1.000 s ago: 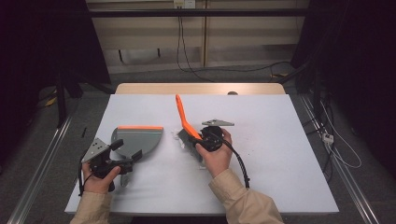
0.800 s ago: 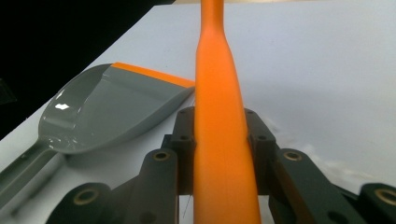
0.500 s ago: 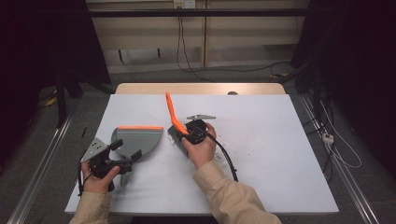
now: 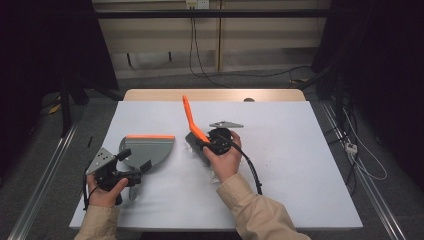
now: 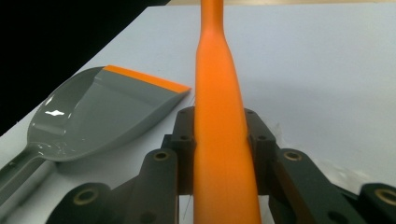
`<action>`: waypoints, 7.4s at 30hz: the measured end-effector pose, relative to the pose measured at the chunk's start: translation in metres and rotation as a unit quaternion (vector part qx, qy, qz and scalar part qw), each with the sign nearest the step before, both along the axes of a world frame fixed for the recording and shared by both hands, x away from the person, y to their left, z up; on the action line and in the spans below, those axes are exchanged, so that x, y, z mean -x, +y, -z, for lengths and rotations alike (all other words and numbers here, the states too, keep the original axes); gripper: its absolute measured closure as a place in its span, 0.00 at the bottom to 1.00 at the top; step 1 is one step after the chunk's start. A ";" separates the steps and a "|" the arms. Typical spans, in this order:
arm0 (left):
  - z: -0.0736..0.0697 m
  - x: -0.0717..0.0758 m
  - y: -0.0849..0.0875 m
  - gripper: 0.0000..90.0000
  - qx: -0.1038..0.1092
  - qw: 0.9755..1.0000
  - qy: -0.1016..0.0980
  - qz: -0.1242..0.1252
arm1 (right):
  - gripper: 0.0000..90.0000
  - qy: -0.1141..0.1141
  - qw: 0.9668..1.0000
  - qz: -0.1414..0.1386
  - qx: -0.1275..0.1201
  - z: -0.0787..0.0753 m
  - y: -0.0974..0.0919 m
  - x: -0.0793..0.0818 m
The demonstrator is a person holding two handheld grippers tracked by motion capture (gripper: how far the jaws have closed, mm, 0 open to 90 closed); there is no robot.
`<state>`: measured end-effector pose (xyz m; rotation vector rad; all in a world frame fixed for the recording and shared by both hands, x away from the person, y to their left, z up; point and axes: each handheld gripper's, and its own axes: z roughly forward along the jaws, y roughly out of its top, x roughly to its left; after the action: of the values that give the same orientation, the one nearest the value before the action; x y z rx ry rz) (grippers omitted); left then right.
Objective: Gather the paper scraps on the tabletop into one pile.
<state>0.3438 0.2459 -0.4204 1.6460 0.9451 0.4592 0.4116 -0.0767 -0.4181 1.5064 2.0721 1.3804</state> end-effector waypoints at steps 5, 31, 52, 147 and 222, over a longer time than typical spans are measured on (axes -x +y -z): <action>0.000 0.000 0.002 0.07 0.001 1.000 -0.001 0.002 | 0.79 0.002 1.000 -0.022 -0.002 0.005 0.028 -0.007; -0.003 0.002 0.001 0.07 0.002 1.000 -0.009 0.003 | 0.79 0.016 0.999 0.035 0.017 -0.014 -0.032 0.002; -0.002 0.001 0.001 0.07 0.004 1.000 -0.008 0.000 | 0.79 -0.013 0.999 0.039 0.018 -0.024 -0.086 -0.014; 0.006 0.002 0.001 0.07 -0.004 0.999 0.011 -0.033 | 0.80 -0.077 0.895 -0.365 0.244 -0.009 -0.066 -0.063; 0.001 0.004 -0.003 0.07 -0.003 1.000 0.002 0.002 | 0.80 -0.006 0.989 -0.046 0.138 -0.005 -0.119 0.008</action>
<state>0.3396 0.2428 -0.4218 1.6549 0.9428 0.4567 0.4035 -0.1956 -0.4135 1.3004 2.2417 1.0723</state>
